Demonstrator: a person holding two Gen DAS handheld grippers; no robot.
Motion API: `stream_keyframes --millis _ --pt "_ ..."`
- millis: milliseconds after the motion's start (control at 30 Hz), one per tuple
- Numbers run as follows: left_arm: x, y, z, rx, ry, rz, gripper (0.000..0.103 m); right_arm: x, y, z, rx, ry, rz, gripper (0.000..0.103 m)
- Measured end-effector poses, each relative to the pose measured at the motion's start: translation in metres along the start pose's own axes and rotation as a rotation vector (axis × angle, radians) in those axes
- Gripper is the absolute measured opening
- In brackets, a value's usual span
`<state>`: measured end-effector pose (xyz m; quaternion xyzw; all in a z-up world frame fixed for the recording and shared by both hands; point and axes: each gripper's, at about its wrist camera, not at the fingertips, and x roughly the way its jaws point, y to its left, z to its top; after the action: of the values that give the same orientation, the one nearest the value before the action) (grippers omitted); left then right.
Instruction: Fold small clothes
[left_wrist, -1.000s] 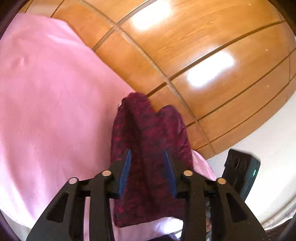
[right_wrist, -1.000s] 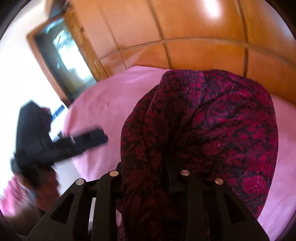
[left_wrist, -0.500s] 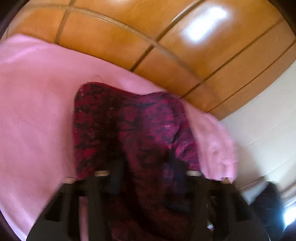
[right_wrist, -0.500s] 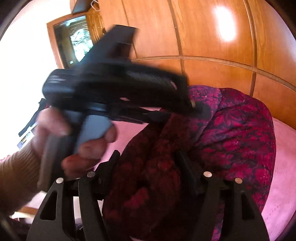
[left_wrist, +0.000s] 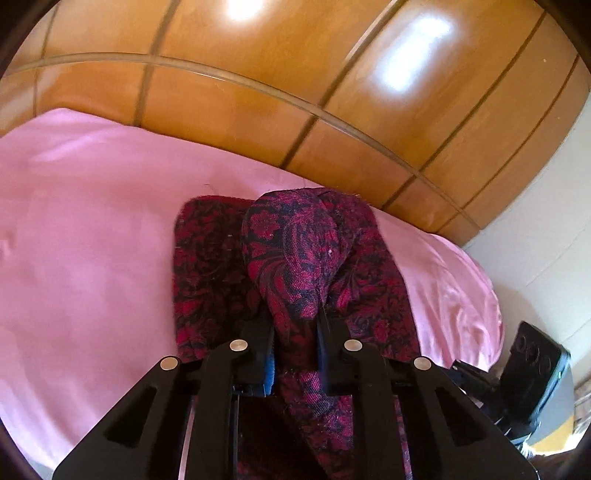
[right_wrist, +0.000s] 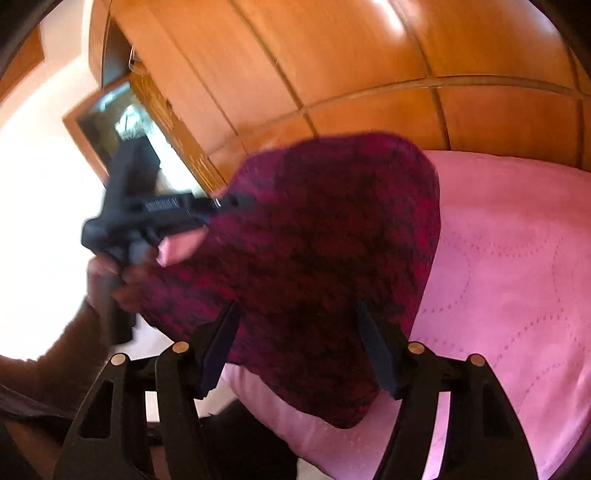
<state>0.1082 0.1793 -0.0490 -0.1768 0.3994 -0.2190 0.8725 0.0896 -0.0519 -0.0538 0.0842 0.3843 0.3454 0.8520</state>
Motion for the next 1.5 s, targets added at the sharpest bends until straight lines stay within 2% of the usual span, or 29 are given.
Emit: stream_keyframes --millis 133,200,267,300,400,500,567,600,667,767,867,900,1000,1100,1233,1333,1367,1433,1500 --pt "0.008 0.028 -0.017 -0.033 0.035 0.171 0.017 0.027 0.034 -0.008 -0.143 0.009 -0.089 0.067" --pt "0.016 0.04 -0.024 -0.068 0.045 0.234 0.021 0.042 0.051 -0.014 -0.213 0.016 -0.142 0.068" --pt "0.015 0.046 -0.03 -0.101 0.026 0.25 0.023 0.062 0.067 -0.018 -0.314 0.015 -0.221 0.068" --pt "0.013 0.046 -0.031 -0.112 0.011 0.244 0.023 0.066 0.066 -0.022 -0.325 0.016 -0.238 0.069" --pt "0.011 0.033 -0.035 -0.071 -0.022 0.28 0.027 0.065 0.052 -0.016 -0.299 0.051 -0.203 0.069" --pt "0.011 0.021 -0.04 -0.035 -0.052 0.334 0.027 0.046 0.035 0.0 -0.21 0.121 -0.048 0.069" --pt "0.01 0.017 -0.042 -0.03 -0.069 0.365 0.027 0.029 0.021 0.021 -0.1 0.102 0.042 0.069" --pt "0.007 0.017 -0.043 -0.039 -0.076 0.364 0.027 0.021 0.018 0.03 -0.071 0.074 0.048 0.07" --pt "0.004 0.016 -0.043 -0.046 -0.089 0.367 0.027 0.018 0.01 0.057 -0.049 0.015 0.017 0.07" --pt "0.006 0.013 -0.045 -0.011 -0.09 0.393 0.027 0.039 0.009 0.087 -0.053 0.013 -0.055 0.067" --pt "0.009 0.016 -0.046 -0.002 -0.089 0.402 0.027 0.076 0.002 0.11 -0.053 0.07 -0.098 0.062" --pt "0.012 0.019 -0.046 -0.009 -0.085 0.404 0.032 0.088 0.002 0.112 -0.061 0.095 -0.131 0.061" --pt "0.018 0.024 -0.048 -0.004 -0.076 0.414 0.032 0.135 -0.014 0.123 -0.075 0.208 -0.213 0.061" --pt "0.023 0.024 -0.049 0.008 -0.074 0.437 0.032 0.158 -0.023 0.119 -0.082 0.248 -0.269 0.064" --pt "0.019 0.024 -0.052 -0.011 -0.102 0.477 0.044 0.142 -0.024 0.114 -0.075 0.201 -0.233 0.068" --pt "0.011 0.023 -0.056 -0.022 -0.122 0.507 0.048 0.114 -0.024 0.113 -0.058 0.105 -0.162 0.085" --pt "0.009 0.021 -0.057 -0.019 -0.125 0.52 0.048 0.102 -0.025 0.111 -0.052 0.07 -0.153 0.097" --pt "0.008 0.02 -0.059 -0.014 -0.127 0.537 0.048 0.074 -0.036 0.102 -0.002 -0.001 -0.138 0.1" --pt "0.009 0.021 -0.061 -0.006 -0.121 0.537 0.048 0.057 -0.052 0.09 0.057 -0.008 -0.107 0.1"
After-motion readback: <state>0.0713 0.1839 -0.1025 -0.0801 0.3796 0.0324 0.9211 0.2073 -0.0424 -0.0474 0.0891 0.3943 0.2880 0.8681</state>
